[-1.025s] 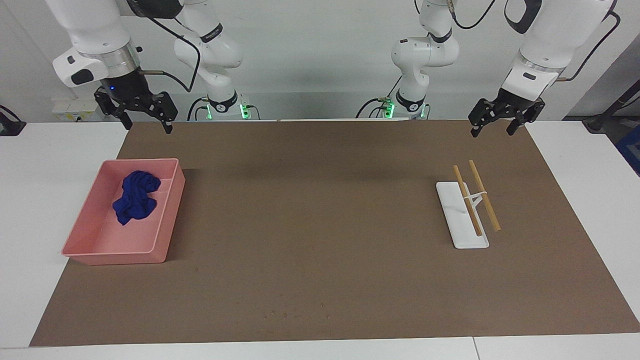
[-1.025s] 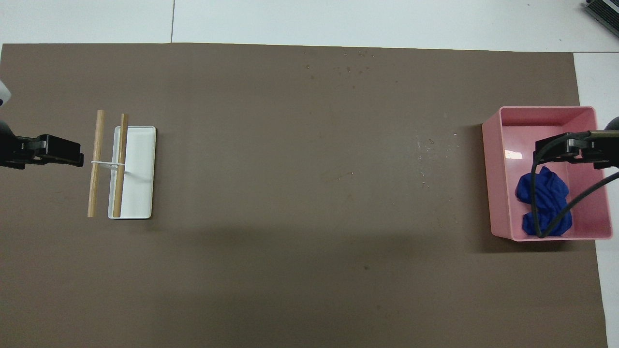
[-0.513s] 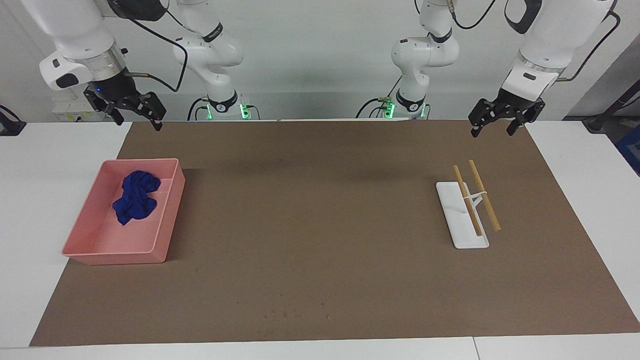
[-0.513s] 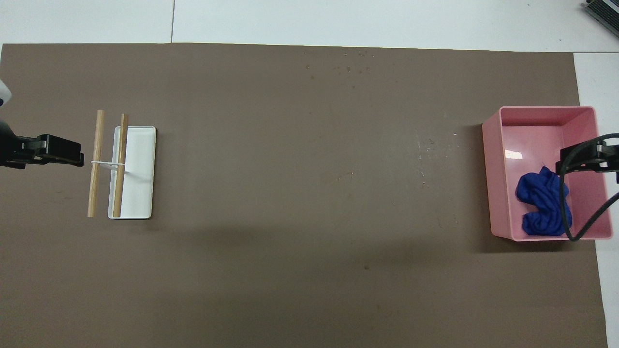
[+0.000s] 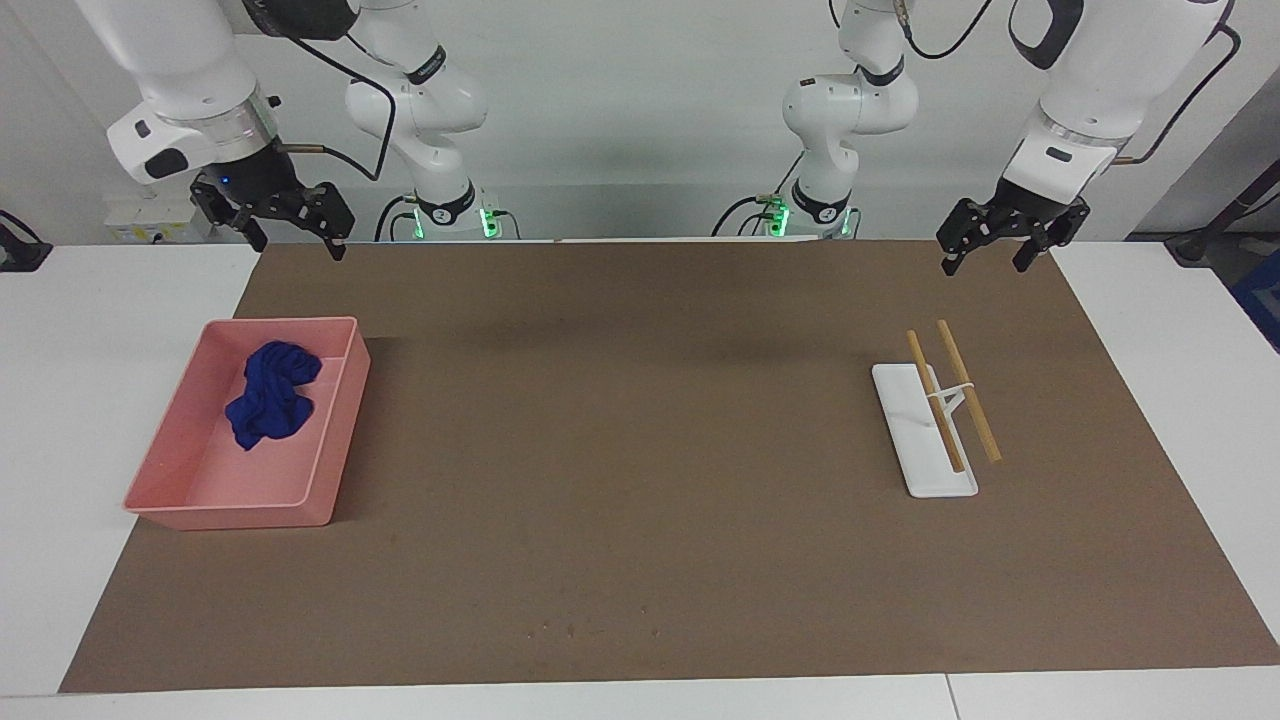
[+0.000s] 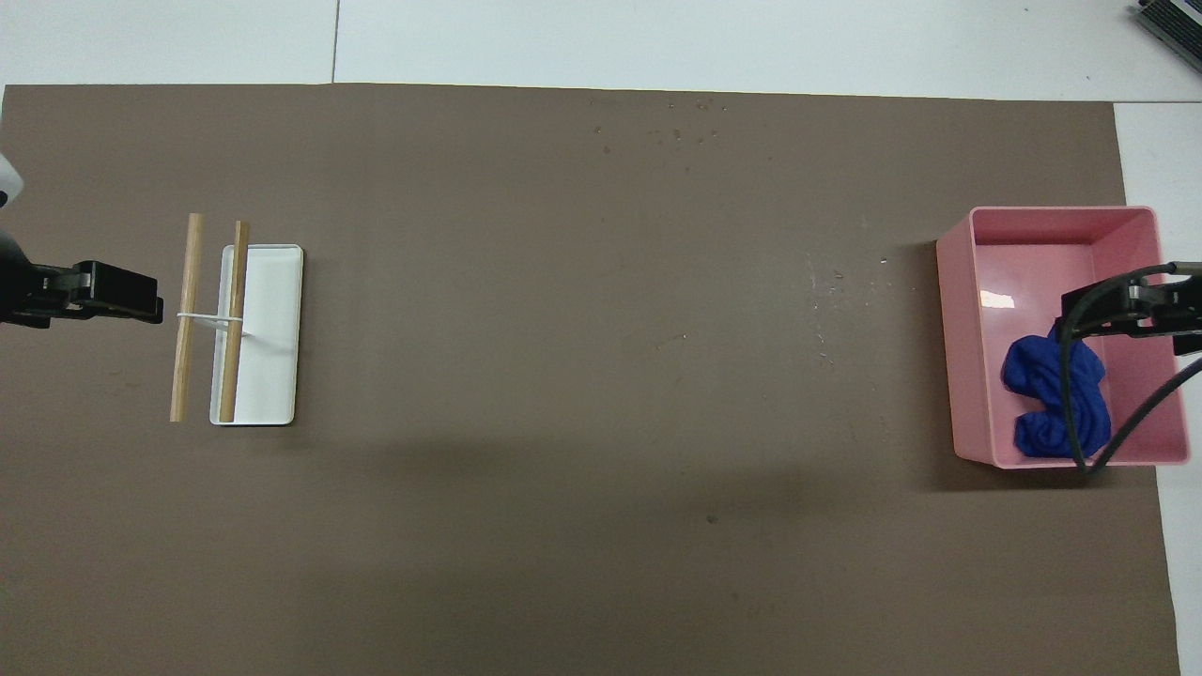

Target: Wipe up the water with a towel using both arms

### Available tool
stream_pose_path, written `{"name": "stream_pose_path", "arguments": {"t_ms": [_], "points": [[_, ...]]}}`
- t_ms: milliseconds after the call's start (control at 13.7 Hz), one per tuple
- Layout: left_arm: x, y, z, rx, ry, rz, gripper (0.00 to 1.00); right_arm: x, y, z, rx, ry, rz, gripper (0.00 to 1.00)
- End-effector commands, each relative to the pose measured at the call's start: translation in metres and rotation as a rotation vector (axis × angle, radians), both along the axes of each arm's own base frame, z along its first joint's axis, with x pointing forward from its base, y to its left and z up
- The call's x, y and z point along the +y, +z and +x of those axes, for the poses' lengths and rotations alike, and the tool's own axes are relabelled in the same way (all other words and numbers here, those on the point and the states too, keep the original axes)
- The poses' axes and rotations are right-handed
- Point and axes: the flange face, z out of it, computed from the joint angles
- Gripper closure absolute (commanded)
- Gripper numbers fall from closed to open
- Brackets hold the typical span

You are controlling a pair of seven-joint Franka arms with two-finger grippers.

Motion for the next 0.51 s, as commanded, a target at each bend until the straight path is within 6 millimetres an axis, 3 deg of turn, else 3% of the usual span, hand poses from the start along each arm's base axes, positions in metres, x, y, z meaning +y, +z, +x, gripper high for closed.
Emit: {"name": "stream_pose_path", "arguments": {"t_ms": [0,439], "points": [[0.0027,-0.0005,0.0006,0.0,-0.011,-0.014,0.0,-0.0001,0.0001,-0.0028,0.015,0.007,0.026,0.0],[0.002,-0.0005,0.0005,-0.001,-0.012,-0.012,0.0,-0.0017,0.0016,-0.0029,0.006,0.004,0.026,0.0]]}}
